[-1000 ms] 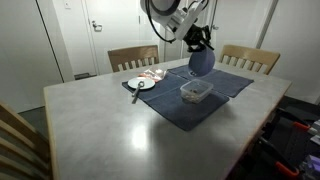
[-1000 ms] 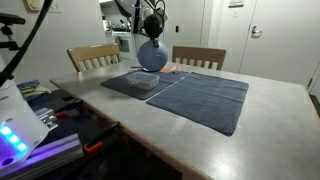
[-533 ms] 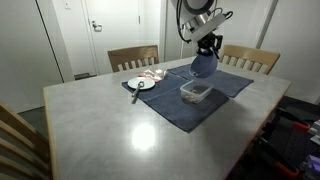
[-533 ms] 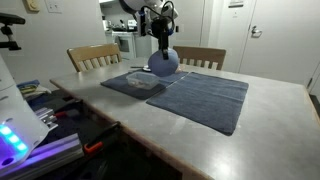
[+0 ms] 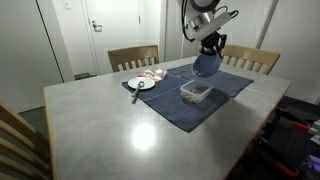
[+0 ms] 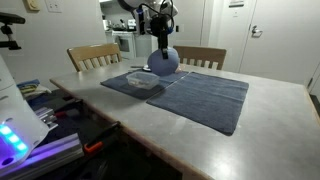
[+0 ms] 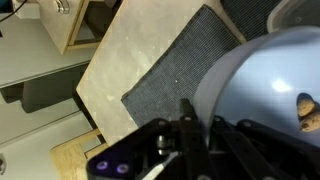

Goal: Pour the contents from the blue bowl into the clear bowl then place the blue bowl on the table

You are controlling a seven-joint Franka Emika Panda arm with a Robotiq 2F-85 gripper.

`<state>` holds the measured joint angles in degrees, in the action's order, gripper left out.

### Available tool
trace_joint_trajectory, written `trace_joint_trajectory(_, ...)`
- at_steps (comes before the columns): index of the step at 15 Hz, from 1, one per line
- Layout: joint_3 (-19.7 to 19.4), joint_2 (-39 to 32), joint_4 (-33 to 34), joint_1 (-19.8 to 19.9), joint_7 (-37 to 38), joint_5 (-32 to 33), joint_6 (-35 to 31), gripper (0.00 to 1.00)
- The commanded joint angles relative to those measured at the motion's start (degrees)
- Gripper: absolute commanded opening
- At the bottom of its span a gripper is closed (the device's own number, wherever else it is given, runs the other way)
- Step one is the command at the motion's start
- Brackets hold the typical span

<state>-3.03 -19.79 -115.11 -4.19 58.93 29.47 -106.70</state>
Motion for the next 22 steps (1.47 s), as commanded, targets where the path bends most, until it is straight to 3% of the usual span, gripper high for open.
trace_joint_trajectory(1, -2.06, 2.17, -3.62, 1.83, 0.22, -1.25, -4.51, 0.02)
trace_joint_trajectory(9, -6.79, 2.57, -10.26, 7.73, -0.96, -8.58, -23.69, 0.02)
trace_joint_trajectory(17, -8.92, 4.75, -17.54, 9.23, -2.41, -17.58, -39.36, 0.02)
trace_joint_trajectory(22, -9.26, 5.02, -19.99, 8.94, -4.67, -23.26, -44.9, 0.02)
